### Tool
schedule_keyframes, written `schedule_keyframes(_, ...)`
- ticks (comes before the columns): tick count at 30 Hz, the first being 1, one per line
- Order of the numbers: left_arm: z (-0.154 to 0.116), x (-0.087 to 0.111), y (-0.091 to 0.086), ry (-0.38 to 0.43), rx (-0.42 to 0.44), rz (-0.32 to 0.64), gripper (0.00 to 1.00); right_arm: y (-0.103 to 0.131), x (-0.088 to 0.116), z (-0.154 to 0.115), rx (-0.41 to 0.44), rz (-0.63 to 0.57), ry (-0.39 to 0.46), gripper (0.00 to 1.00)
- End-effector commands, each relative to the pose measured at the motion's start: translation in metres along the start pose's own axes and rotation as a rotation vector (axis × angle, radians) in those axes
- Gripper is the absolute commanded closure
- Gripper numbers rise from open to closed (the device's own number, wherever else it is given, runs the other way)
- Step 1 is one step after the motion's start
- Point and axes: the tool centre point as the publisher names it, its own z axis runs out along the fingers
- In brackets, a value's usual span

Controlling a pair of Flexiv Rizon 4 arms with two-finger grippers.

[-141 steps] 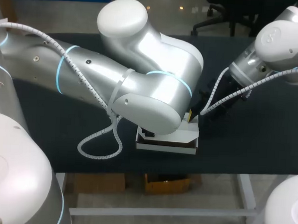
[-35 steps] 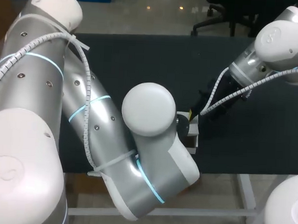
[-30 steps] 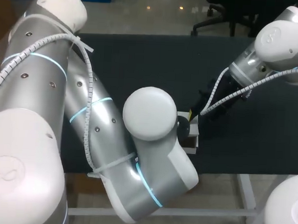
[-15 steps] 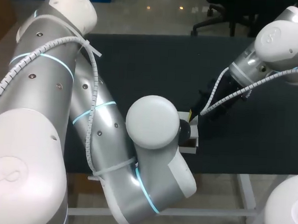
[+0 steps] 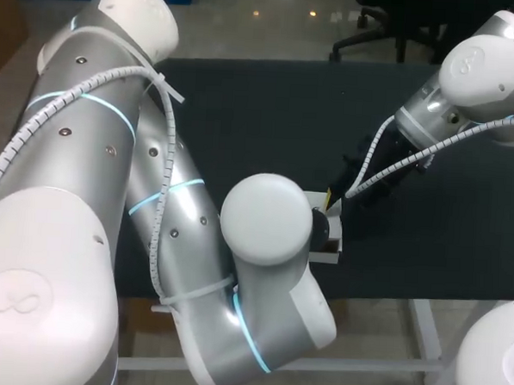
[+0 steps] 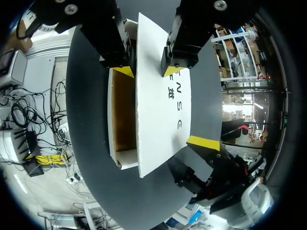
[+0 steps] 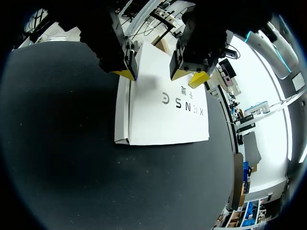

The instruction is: Assemble the packaging by folding the flat box into shape, placing the metal phone stand inside, and closing the box properly

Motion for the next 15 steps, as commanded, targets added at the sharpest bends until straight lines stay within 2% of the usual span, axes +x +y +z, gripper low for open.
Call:
schedule_keyframes(1,0.0031,0.006,-0.002,-0.021,-0.005,-0.001,0.66,-0.0003,0.0006,-0.0003,0.001,0.0,0.0,0.58)
schedule_keyframes(15,0.0025,0.0067,-0.0007,-0.026,-0.001,-0.006,0.65,-0.0003,0.0006,-0.0003,0.001,0.0,0.0,0.57)
